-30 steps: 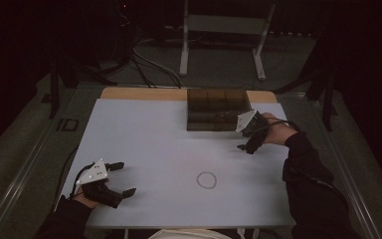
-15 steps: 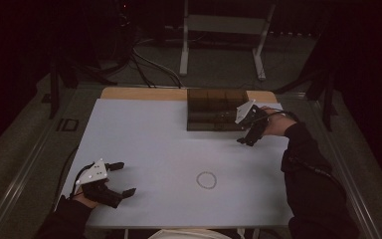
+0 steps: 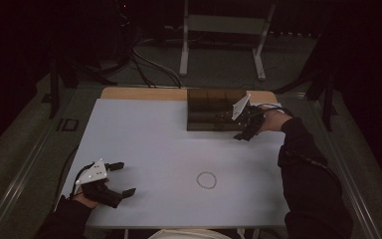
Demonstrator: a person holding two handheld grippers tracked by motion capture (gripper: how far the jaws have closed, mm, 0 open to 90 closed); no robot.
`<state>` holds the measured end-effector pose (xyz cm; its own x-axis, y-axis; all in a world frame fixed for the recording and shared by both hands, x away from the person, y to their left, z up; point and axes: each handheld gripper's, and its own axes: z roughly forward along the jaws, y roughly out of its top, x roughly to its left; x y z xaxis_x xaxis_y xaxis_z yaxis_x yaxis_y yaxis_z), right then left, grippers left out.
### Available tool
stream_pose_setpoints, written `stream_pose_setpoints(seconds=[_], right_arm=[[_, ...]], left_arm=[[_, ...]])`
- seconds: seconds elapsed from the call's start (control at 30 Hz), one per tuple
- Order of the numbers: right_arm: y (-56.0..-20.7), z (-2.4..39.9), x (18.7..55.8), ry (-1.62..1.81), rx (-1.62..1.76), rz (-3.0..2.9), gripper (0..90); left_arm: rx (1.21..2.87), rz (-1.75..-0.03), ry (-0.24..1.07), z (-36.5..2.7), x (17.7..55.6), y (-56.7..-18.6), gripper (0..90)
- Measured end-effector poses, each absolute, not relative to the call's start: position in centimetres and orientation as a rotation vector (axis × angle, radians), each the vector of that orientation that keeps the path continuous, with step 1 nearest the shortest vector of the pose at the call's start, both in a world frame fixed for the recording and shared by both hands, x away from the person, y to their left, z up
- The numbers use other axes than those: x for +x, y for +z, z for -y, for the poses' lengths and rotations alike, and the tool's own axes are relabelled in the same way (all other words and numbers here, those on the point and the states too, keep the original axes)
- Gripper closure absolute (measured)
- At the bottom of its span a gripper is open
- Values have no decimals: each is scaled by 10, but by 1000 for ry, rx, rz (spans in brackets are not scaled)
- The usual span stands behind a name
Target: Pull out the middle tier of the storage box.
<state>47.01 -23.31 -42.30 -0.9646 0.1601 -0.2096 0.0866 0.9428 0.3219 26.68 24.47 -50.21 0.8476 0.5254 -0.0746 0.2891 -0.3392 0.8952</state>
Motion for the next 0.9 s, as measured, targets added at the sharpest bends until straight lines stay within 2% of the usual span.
stream_pose_setpoints(seconds=[0.13,0.37,0.73,0.9], right_arm=[[-425,230,471,431,122,-2832,459],[-428,227,475,388,-71,-2723,651],[-435,222,486,296,-132,-2725,732],[-439,218,490,264,-150,-2732,738]], left_arm=[[1945,-603,273,-245,267,-502,10],[1948,-600,271,-245,267,-502,10],[1950,-598,270,-244,267,-502,10],[1949,-599,270,-245,267,-502,10]])
